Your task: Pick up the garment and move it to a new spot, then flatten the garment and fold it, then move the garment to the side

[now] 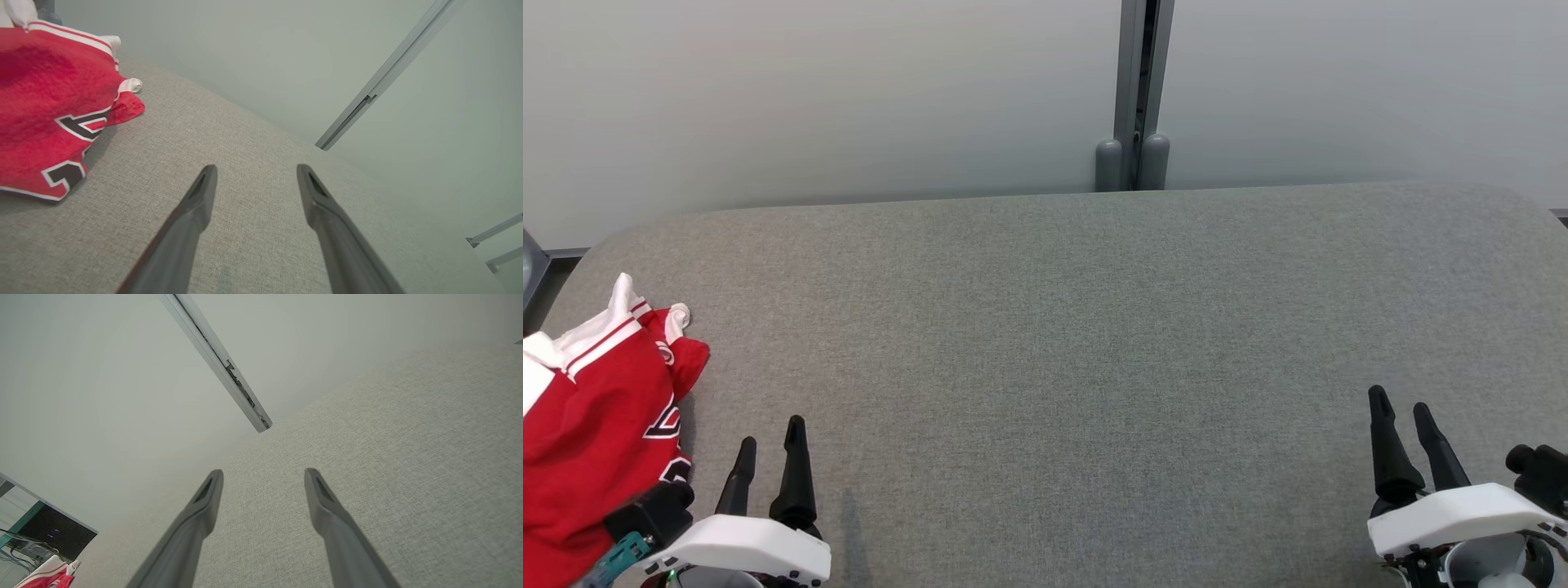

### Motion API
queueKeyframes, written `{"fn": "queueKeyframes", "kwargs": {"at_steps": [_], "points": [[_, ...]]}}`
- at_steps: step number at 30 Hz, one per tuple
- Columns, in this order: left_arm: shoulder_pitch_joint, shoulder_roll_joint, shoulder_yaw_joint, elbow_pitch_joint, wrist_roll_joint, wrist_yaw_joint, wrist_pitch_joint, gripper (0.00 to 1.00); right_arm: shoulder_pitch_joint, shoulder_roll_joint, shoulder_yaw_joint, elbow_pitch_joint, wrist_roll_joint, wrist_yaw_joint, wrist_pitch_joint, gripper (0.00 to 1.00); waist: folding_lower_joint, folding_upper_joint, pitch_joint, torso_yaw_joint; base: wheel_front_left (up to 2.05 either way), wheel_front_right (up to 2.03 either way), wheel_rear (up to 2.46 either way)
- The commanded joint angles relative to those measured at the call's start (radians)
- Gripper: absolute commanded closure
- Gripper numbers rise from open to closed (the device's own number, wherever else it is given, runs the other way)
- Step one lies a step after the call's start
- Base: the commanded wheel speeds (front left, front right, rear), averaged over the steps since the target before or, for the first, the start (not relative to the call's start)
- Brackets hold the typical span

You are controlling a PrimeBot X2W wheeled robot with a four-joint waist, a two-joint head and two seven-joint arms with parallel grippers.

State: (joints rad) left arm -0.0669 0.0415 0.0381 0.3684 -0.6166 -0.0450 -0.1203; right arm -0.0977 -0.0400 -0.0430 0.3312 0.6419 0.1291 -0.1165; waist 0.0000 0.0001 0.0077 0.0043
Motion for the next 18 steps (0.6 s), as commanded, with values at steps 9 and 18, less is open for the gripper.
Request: {"fn": "queueKeyframes", "kwargs": {"at_steps": [9,18], "points": [[-0.007,0.012,-0.011,0.003,0.127,0.017,-0.031,0.0,-0.009,-0.008,0.019,-0.003,-0.127,0.002,-0.035,0.0,0.0,-0.0001,-0.002,0.001,0.0,0.0,0.0],[0.0,0.016,-0.021,0.018,0.222,0.028,-0.053,0.0,-0.005,-0.009,0.01,0.021,-0.239,0.002,-0.058,0.0,0.0,-0.0001,-0.006,0.001,0.0,0.0,0.0]]}}
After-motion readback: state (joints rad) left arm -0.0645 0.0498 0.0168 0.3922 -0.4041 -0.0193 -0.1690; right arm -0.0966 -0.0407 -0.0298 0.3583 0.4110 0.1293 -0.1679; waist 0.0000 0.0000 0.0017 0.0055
